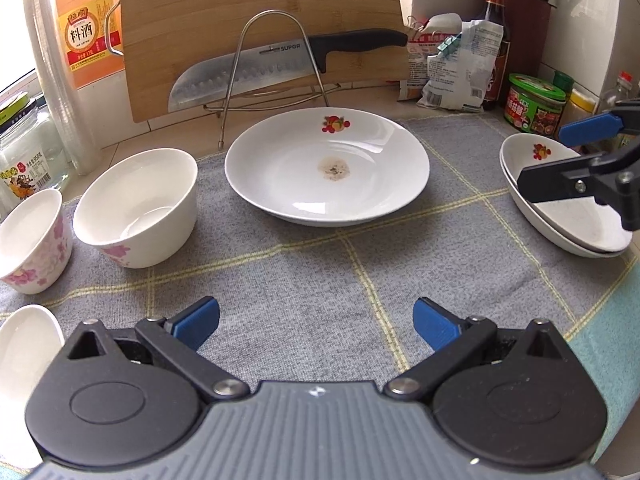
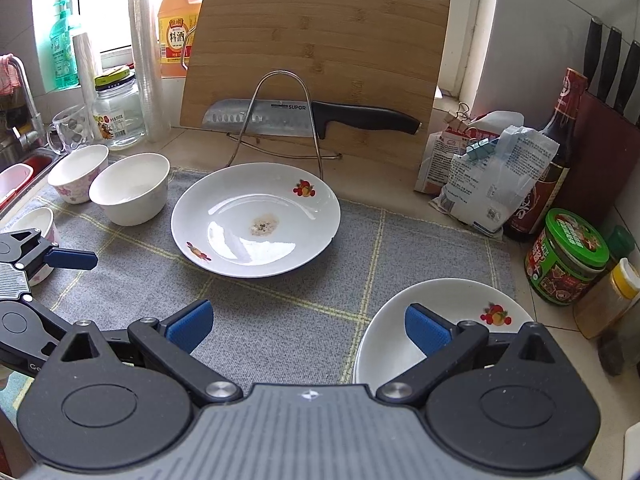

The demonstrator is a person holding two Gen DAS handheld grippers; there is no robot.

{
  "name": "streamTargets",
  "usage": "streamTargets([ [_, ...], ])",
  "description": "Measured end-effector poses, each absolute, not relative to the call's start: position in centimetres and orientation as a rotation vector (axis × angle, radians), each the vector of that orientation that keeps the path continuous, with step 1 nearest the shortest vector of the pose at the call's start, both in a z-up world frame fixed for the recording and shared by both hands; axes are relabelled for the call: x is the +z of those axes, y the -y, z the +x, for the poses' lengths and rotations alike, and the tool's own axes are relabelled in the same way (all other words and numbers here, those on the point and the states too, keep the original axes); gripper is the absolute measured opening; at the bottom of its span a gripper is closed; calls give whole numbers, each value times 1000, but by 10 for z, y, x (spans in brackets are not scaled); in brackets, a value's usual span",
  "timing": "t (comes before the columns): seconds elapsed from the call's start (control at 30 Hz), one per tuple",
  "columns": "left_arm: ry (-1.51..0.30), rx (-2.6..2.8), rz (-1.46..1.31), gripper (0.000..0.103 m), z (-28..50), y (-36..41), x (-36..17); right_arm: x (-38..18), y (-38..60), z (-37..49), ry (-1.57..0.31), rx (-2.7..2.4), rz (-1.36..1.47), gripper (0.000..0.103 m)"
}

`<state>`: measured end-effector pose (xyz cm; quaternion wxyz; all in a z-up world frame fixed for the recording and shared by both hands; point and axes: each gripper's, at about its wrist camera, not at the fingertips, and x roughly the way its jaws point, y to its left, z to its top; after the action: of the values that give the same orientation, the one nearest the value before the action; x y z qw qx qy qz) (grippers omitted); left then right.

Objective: Organize plates and bowls
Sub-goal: 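Withdraw the right tool from the stacked plates toward the central plate, then reach the right tool to the rim of the stained central plate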

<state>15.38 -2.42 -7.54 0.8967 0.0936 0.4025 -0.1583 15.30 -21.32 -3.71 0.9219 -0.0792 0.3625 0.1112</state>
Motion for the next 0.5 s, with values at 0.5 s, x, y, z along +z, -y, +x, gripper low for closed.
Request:
streamTargets([
  [0.5, -873, -292, 206, 102, 184, 56, -96, -56, 234, 206, -792, 373, -130, 103],
])
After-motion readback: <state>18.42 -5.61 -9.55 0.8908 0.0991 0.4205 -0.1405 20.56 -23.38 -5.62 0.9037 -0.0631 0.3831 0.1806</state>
